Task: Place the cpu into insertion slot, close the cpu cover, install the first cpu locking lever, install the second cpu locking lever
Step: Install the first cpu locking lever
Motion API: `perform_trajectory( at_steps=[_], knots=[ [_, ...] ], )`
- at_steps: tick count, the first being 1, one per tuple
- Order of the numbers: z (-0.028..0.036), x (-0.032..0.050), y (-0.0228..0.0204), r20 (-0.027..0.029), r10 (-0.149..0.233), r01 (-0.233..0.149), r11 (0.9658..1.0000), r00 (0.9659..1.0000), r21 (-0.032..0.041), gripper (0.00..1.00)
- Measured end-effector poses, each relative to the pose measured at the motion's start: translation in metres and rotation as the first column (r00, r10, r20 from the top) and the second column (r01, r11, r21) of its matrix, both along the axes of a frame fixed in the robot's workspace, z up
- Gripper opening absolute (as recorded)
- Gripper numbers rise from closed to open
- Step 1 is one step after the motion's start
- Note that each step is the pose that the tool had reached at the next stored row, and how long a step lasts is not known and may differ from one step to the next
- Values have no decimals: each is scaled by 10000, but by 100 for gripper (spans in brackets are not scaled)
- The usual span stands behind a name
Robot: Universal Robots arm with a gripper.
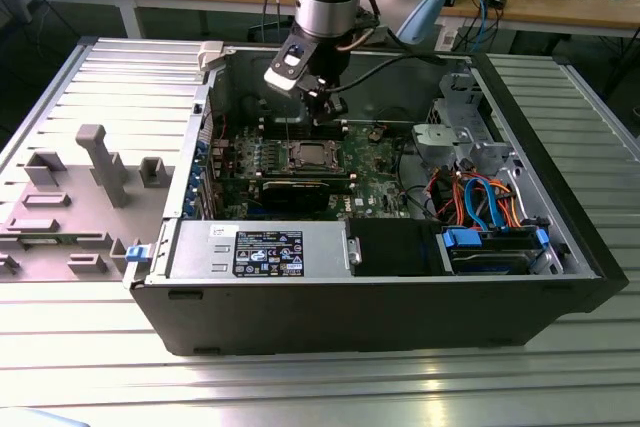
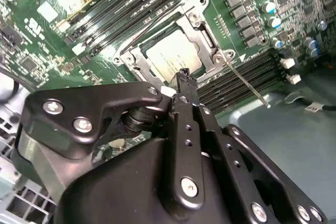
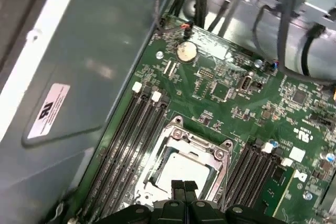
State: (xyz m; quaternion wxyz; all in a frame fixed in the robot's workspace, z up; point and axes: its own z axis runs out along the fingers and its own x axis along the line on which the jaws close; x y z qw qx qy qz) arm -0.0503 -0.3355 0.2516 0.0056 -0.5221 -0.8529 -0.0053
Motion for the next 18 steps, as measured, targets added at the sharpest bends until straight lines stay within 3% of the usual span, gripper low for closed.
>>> perform_trajectory(
  at_steps=[1,6,9,16,18],
  knots=[
    [-2,0,0,0,632,-632,9980,9980,1,11],
    [-7,0,0,0,1428,-1428,9898,9898,1,11],
    [-9,0,0,1,1843,-1843,9829,9829,0,11],
    [-10,0,0,0,2897,-2897,9571,9571,1,11],
    [-10,0,0,0,3178,-3178,9481,9481,0,11]
  ],
)
